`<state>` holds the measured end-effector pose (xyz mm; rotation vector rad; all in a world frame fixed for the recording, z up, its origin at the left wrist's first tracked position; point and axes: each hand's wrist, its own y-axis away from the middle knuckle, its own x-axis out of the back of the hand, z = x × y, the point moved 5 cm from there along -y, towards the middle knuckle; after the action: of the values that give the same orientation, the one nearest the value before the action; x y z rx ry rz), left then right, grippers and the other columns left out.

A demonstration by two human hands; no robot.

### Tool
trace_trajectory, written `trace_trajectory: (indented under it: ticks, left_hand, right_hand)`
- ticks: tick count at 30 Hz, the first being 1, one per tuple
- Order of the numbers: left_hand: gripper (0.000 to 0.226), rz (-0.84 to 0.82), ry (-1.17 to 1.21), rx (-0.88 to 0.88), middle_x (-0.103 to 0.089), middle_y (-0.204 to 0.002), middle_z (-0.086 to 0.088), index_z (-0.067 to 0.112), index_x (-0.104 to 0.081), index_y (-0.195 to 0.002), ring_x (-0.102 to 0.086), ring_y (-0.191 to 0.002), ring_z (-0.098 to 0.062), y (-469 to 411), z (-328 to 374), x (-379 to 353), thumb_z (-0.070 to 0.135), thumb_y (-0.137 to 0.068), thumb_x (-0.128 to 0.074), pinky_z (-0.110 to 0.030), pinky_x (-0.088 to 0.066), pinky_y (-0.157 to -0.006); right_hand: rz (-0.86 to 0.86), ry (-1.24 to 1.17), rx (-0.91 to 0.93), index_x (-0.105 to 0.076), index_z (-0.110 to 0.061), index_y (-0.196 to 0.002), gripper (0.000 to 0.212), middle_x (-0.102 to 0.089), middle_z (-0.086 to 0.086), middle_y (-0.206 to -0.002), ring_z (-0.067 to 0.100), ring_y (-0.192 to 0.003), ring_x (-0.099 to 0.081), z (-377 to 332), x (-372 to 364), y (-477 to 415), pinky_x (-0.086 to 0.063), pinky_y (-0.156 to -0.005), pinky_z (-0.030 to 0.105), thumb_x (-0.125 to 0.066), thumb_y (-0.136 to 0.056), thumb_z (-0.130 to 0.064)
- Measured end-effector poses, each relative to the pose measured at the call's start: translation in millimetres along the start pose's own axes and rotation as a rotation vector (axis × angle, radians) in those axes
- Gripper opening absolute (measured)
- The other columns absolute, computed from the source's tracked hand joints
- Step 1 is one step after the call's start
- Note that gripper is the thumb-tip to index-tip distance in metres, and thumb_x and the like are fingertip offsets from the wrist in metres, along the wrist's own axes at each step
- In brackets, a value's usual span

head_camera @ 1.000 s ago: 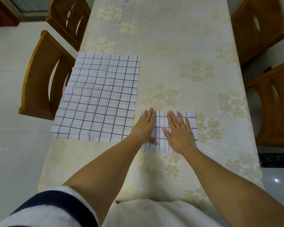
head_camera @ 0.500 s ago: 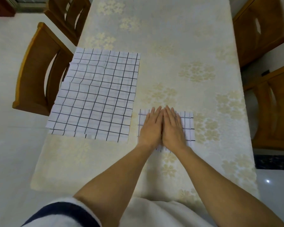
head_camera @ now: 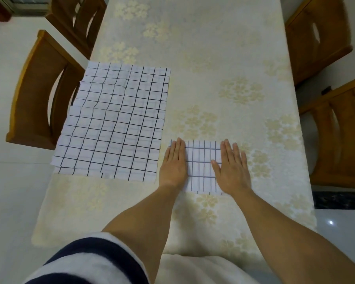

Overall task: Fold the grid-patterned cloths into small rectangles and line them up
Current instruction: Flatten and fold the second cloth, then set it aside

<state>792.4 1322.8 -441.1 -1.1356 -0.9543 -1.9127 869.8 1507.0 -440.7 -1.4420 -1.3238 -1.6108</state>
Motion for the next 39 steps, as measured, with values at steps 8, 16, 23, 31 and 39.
trace_trajectory:
  ticks: [8, 16, 23, 31, 39]
  left_hand:
    - [0.065, -0.124, -0.147, -0.005, 0.025, -0.164, -0.012, 0.002, 0.021, -0.155, 0.022, -0.152, -0.024, 4.4, -2.6, 12.9, -0.002, -0.100, -0.014, -0.037, 0.005, -0.126]
    - [0.090, -0.128, -0.286, -0.099, 0.024, -0.164, -0.014, 0.002, 0.020, -0.155, 0.021, -0.152, -0.029, 4.2, -5.4, 37.3, -0.018, -0.090, -0.040, -0.040, 0.002, -0.126]
    - [0.112, -0.400, -0.034, -0.220, 0.028, -0.164, 0.001, 0.020, 0.013, -0.160, 0.020, -0.153, -0.024, -5.2, 21.4, 34.6, 0.046, -0.089, -0.071, -0.041, -0.002, -0.125]
    - [0.152, -0.497, -0.216, -0.112, 0.037, -0.160, -0.011, 0.027, 0.024, -0.156, 0.024, -0.149, -0.042, -17.0, 19.8, 22.6, 0.061, -0.060, -0.088, -0.053, 0.001, -0.122]
    - [0.164, -0.534, -0.254, -0.030, 0.048, -0.152, -0.013, 0.028, 0.036, -0.150, 0.034, -0.143, -0.044, -19.4, 26.4, 15.3, 0.056, -0.053, -0.094, -0.059, 0.009, -0.119]
  right_hand:
    - [-0.053, -0.040, -0.021, 0.020, -0.019, -0.155, 0.077, 0.027, -0.002, -0.162, 0.016, -0.150, 0.023, 19.1, 2.2, -2.8, 0.006, -0.124, 0.043, 0.000, -0.097, -0.067]
    - [0.011, -0.210, -0.197, -0.012, -0.008, -0.157, 0.097, -0.019, 0.013, -0.161, 0.031, -0.147, -0.020, 15.7, 27.6, -9.4, -0.018, -0.120, 0.043, -0.053, -0.090, -0.065]
    - [-0.053, -0.617, -0.589, -0.043, -0.001, -0.129, 0.089, -0.058, 0.015, -0.122, 0.034, -0.108, -0.060, 31.7, 29.6, -13.6, -0.052, -0.080, 0.038, -0.084, -0.070, -0.054]
    - [-0.281, -1.030, -0.491, -0.070, -0.009, -0.097, 0.023, -0.071, 0.008, -0.107, 0.024, -0.089, -0.067, 38.5, 25.3, 5.0, -0.053, -0.072, 0.030, -0.070, -0.092, -0.031]
    - [-0.047, -0.724, -0.289, -0.049, -0.012, -0.069, 0.036, -0.052, 0.002, -0.066, 0.018, -0.062, -0.049, 12.3, 49.8, 26.0, -0.033, -0.053, 0.027, -0.049, -0.103, -0.026]
